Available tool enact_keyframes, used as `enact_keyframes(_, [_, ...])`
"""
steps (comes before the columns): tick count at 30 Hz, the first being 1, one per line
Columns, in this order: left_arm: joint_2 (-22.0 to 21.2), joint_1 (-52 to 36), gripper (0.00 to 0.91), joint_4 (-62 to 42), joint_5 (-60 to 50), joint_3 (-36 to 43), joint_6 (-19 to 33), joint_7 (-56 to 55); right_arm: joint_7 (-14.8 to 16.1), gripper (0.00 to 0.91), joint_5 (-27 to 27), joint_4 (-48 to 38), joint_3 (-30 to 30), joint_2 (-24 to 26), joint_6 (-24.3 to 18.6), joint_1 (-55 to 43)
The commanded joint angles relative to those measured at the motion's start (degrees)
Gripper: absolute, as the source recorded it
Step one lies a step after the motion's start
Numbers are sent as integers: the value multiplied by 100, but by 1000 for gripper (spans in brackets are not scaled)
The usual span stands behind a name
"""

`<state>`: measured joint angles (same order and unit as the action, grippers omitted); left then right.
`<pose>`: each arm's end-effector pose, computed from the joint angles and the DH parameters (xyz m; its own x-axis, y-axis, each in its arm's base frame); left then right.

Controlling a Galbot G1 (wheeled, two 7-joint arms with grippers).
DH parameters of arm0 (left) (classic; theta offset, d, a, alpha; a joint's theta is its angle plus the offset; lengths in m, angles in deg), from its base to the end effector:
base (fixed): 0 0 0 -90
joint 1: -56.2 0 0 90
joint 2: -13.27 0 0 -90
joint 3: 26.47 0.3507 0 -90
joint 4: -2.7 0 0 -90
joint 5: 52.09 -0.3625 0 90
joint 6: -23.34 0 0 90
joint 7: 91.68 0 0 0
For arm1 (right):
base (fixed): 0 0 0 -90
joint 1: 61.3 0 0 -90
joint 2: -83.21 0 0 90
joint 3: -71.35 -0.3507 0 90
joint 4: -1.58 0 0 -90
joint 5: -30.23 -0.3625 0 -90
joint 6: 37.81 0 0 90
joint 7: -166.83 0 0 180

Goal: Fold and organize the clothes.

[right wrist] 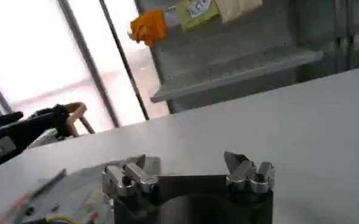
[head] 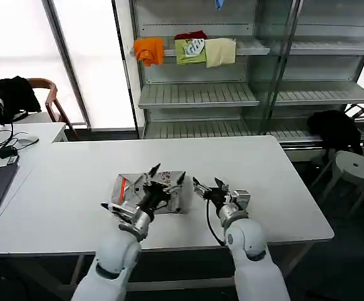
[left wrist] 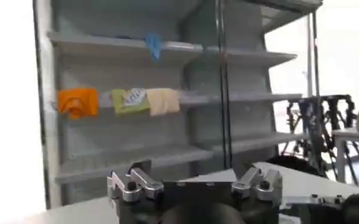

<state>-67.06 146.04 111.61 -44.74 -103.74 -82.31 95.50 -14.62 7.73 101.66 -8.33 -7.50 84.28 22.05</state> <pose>0.3352 -0.0353 -0.2417 -0.9256 0.3784 -0.0128 0.3775 0.9249 0.0443 0.3819 0.0675 -0.2439 -0.9078 -0.3463 0.2366 -0.2519 0.9012 0.3526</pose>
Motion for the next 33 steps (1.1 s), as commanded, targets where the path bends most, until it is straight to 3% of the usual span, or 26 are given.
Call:
enact_keyframes(1, [570, 617, 907, 457, 811, -1719, 480, 304, -165, 907, -1124, -901, 374, -429, 108, -615])
enact_keyframes(7, [895, 935, 907, 340, 1370, -2486, 547, 334, -300, 907, -1072, -1139, 488, -429, 105, -591])
enact_keyframes(8, [957, 952, 907, 275, 1453, -2593, 549, 329, -325, 705, -1026, -1142, 471, -429, 108, -558])
enact_keyframes(9, [992, 968, 907, 219, 1517, -2652, 535, 326, -327, 705, -962, -1149, 472, -429, 110, -532])
enact_keyframes(11, [1032, 974, 907, 138, 1601, -2728, 520, 322, -255, 373, -946, -1132, 513, -410, 108, -479])
enact_keyframes(12, [1033, 975, 907, 109, 1614, -2741, 494, 324, -213, 161, -944, -1113, 539, -371, 109, -447])
enact_keyframes(14, [1017, 966, 907, 69, 1653, -2732, 425, 323, -119, 0, -916, -1057, 555, -317, 110, -376])
enact_keyframes(17, [961, 943, 907, 48, 1649, -2662, 394, 326, 45, 0, -851, -929, 543, -251, 113, -250])
enact_keyframes(22, [847, 868, 907, 52, 1643, -2575, 351, 335, 54, 0, -865, -767, 564, -31, 119, -123])
enact_keyframes(33, [796, 848, 907, 44, 1652, -2575, 351, 332, -227, 0, -864, -518, 268, 315, 122, -32])
